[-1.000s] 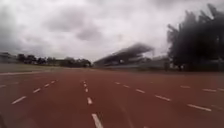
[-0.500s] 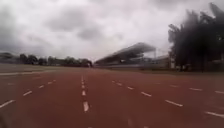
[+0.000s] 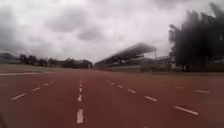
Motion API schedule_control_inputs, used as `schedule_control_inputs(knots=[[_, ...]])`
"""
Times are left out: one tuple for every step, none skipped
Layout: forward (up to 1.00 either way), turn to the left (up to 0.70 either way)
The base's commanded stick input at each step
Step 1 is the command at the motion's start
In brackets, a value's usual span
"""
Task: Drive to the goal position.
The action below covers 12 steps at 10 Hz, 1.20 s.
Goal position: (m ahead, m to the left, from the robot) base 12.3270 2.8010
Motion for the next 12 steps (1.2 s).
schedule_control_inputs(knots=[[0.7, 0.0], [0.7, 0.0], [0.7, 0.0], [0.7, 0.0], [0.7, 0.0], [0.7, 0.0], [0.7, 0.0], [0.7, 0.0], [0.7, 0.0], [0.7, 0.0], [0.7, 0.0], [0.7, 0.0]])
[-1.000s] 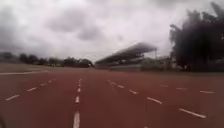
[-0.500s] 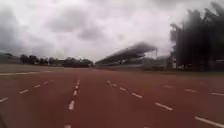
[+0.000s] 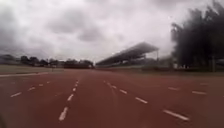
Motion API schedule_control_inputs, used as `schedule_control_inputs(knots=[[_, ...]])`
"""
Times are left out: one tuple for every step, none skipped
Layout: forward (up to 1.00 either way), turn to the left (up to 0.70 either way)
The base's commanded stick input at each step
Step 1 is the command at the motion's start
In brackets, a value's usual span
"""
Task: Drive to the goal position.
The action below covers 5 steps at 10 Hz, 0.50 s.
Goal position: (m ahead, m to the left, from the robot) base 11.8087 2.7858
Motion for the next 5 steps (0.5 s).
schedule_control_inputs(knots=[[0.7, 0.0], [0.7, 0.0], [0.7, 0.0], [0.7, 0.0], [0.7, 0.0]])
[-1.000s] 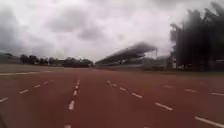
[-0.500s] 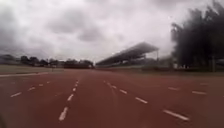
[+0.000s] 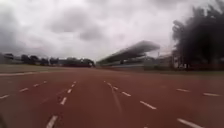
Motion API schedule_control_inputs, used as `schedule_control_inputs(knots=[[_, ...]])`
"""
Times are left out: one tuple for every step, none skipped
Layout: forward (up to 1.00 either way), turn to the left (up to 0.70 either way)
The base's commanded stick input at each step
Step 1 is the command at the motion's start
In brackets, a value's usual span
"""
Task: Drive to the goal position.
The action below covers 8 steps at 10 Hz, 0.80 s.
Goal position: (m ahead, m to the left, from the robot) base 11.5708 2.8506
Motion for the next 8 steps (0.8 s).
schedule_control_inputs(knots=[[0.7, 0.0], [0.7, 0.0], [0.7, 0.0], [0.7, 0.0], [0.7, 0.0], [0.7, 0.0], [0.7, 0.0], [0.7, 0.0]])
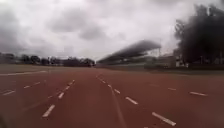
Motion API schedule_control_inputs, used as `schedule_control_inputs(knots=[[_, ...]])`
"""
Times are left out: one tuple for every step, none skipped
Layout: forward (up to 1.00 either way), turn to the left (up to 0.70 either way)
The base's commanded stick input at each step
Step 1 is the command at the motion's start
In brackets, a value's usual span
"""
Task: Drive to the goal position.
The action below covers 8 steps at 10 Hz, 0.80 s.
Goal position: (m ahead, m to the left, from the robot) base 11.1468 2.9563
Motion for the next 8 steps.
schedule_control_inputs(knots=[[0.7, 0.0], [0.7, 0.0], [0.7, 0.0], [0.7, 0.0], [0.7, 0.0], [0.7, 0.0], [0.7, 0.0], [0.7, 0.0]])
